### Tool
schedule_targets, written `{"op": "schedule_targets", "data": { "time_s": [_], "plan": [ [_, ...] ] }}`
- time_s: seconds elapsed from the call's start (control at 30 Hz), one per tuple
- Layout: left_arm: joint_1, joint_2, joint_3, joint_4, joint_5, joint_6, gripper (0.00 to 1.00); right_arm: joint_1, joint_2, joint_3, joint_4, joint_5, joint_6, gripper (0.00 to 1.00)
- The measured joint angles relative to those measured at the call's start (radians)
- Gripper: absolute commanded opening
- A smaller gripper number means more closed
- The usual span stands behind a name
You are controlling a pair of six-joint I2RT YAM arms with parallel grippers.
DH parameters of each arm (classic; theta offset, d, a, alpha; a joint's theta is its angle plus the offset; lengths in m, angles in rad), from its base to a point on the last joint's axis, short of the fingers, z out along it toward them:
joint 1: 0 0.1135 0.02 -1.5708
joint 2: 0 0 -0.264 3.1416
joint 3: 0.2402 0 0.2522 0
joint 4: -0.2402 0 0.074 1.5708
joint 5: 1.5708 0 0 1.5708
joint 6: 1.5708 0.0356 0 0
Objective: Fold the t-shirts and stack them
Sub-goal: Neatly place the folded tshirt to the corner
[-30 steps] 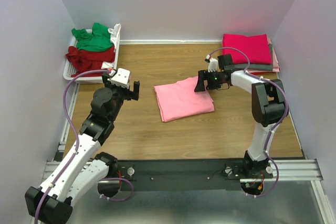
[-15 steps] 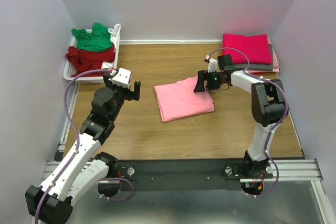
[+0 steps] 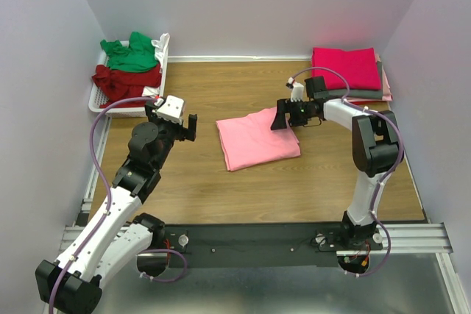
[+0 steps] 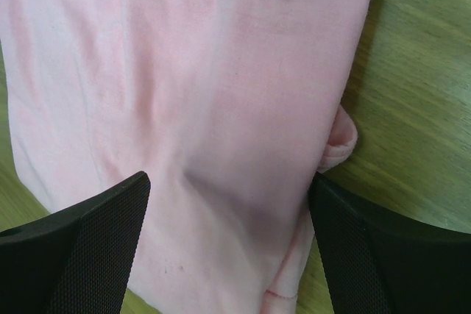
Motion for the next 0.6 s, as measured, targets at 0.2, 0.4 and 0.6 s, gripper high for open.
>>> {"op": "schedule_targets", "data": {
  "time_s": [0.2,0.4,0.6],
  "plan": [
    [0.000,0.000,0.000,0.001,0.001,0.000,0.95,0.000,0.021,0.027,-0.007,-0.014,0.000,0.93],
    [0.000,0.003,0.000,0.006,0.002,0.000,0.95,0.000,0.023,0.033,-0.011,0.000,0.000,0.93],
    [0.000,0.005,0.000,0.007,0.002,0.000,0.95,-0.005,0.028,0.056,-0.023,0.078,-0.001,0.93]
  ]
}}
